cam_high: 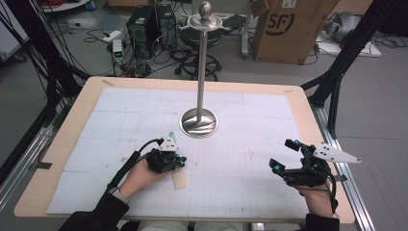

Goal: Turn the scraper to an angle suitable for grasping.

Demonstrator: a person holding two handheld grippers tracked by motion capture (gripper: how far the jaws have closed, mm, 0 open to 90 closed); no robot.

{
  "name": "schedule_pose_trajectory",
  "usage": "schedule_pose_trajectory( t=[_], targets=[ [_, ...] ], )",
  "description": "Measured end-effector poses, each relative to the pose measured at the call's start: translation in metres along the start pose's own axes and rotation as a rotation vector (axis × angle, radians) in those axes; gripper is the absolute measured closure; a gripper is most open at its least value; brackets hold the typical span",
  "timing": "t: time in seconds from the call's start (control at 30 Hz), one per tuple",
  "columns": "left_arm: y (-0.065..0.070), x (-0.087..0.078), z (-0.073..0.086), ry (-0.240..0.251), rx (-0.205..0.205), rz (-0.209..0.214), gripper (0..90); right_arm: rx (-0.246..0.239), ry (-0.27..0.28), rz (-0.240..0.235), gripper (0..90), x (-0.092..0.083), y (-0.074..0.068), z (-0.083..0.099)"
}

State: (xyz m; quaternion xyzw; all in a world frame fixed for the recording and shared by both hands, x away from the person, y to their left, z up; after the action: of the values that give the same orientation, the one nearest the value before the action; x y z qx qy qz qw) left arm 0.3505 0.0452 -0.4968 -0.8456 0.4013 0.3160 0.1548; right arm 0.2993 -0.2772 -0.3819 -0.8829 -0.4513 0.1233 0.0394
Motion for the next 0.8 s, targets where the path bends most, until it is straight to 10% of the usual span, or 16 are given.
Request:
schedule_pose_trajectory(
  t=[0.8],
  targets=[
    [0.001,-0.032,0.026,-0.056,0.007,0.099,90.0,0.000,-0.015,-0.030,1.5,0.011,0.002,0.002]
  ],
)
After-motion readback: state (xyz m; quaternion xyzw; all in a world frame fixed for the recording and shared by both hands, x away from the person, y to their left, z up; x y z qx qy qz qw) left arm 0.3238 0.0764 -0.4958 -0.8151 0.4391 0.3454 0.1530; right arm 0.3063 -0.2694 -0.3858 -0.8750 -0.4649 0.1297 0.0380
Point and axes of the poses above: each handheld gripper's, and its own axes: x roughly forward along the jaws, z roughly out of its underside, y roughly to its right, the point moved 8 cm from there along x, roughly forward along the jaws, and after that the axes turned 7 degrees about -z, right-handed, at the moved point
